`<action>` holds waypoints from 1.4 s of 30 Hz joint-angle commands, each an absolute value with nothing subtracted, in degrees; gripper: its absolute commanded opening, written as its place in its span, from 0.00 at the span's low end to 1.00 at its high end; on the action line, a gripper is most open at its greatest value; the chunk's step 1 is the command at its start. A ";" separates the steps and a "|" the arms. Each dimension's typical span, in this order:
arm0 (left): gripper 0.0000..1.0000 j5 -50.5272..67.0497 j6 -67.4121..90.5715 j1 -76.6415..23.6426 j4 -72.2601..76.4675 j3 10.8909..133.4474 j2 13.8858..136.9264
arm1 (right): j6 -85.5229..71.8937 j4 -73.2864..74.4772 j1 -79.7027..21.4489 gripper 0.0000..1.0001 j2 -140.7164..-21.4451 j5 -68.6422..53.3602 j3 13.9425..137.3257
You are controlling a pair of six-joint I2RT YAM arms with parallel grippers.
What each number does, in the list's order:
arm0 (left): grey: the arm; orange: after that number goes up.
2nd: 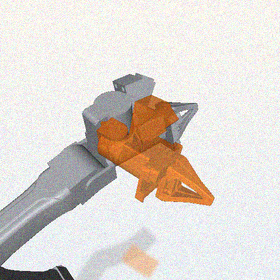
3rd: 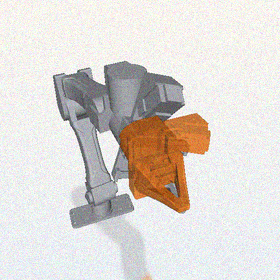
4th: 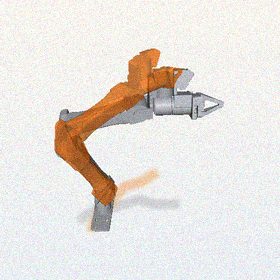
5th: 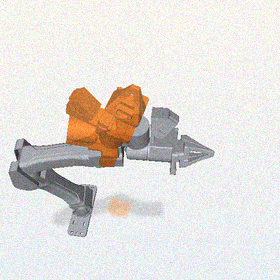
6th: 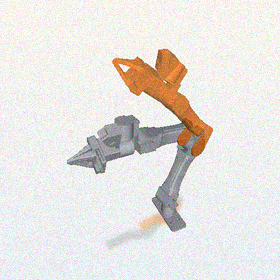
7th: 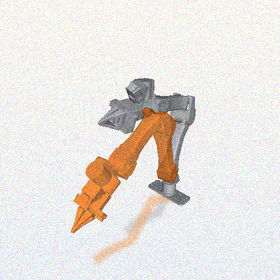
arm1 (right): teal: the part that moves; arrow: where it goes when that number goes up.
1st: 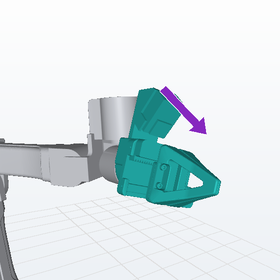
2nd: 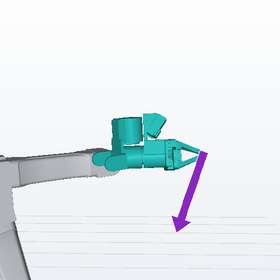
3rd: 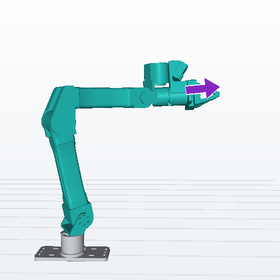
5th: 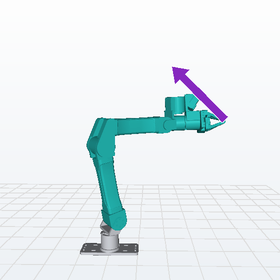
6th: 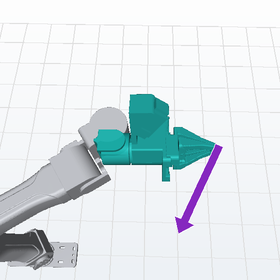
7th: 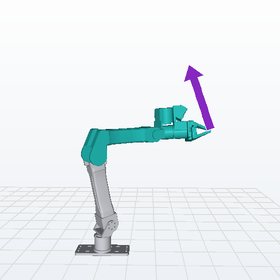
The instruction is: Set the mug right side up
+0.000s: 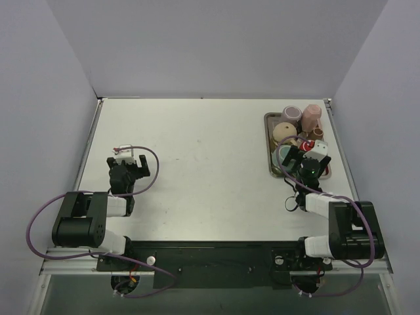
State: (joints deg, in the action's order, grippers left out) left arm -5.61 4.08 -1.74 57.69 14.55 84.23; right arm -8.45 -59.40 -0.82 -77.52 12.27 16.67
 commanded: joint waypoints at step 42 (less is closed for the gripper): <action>0.95 40.78 0.26 10.11 16.70 32.96 74.36 | 34.81 -0.89 -0.18 0.11 -83.76 -5.80 43.68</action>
